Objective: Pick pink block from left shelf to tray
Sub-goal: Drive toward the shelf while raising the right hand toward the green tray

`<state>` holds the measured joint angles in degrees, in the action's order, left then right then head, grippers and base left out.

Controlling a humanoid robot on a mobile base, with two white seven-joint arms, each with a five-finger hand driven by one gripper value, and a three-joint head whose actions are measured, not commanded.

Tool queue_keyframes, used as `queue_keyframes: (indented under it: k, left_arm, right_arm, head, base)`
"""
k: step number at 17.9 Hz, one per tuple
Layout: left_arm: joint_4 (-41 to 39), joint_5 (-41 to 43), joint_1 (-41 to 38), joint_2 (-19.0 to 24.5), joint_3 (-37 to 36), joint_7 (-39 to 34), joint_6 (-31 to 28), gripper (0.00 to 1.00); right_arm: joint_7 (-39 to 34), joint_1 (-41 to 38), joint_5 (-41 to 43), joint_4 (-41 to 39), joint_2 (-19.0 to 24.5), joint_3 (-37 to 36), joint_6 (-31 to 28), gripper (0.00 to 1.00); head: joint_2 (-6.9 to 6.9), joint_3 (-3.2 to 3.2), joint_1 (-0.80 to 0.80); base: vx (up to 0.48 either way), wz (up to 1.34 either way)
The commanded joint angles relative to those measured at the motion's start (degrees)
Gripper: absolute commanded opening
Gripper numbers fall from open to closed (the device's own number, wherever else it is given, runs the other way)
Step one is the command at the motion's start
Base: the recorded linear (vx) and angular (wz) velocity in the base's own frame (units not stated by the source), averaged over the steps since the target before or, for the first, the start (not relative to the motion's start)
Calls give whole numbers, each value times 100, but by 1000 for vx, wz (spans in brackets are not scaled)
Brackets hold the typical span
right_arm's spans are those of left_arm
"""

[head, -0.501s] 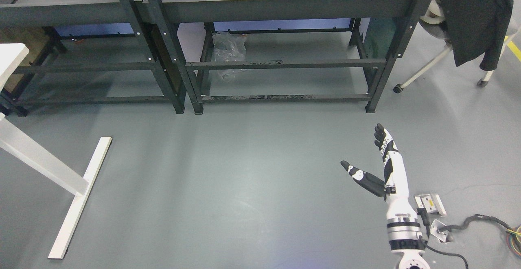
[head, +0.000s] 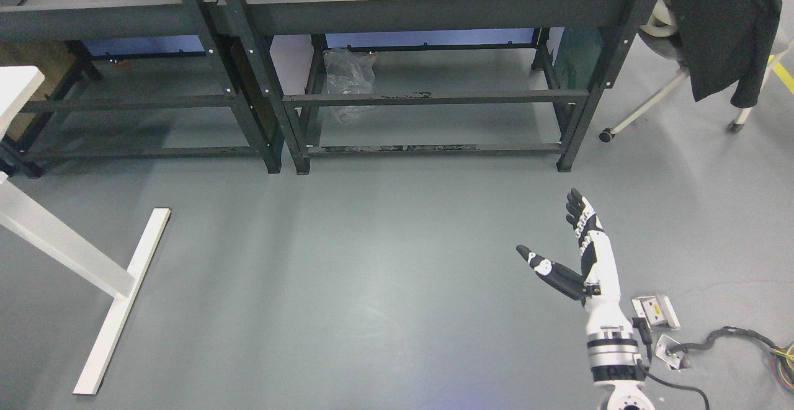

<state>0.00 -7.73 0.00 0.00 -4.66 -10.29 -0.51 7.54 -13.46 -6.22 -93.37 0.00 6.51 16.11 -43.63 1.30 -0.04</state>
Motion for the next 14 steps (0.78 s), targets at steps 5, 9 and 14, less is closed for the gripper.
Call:
queue_keyframes:
  k: [5, 9, 14]
  left_arm:
    - [-100, 0, 167, 100, 0, 1, -2, 100]
    - [-100, 0, 167, 100, 0, 1, -2, 100]
    - [-100, 0, 176, 100, 0, 1, -2, 100]
  right_arm:
    - [64, 10, 253, 3, -100, -35, 349, 100]
    - [248, 1, 157, 3, -100, -132, 454, 100]
    - [310, 37, -774, -6, -100, -281, 515, 99]
  head:
    - [0, 0, 0]
    - [0, 0, 0]
    - [0, 0, 0]
  base:
    - [0, 0]
    - [0, 0]
    - [77, 54]
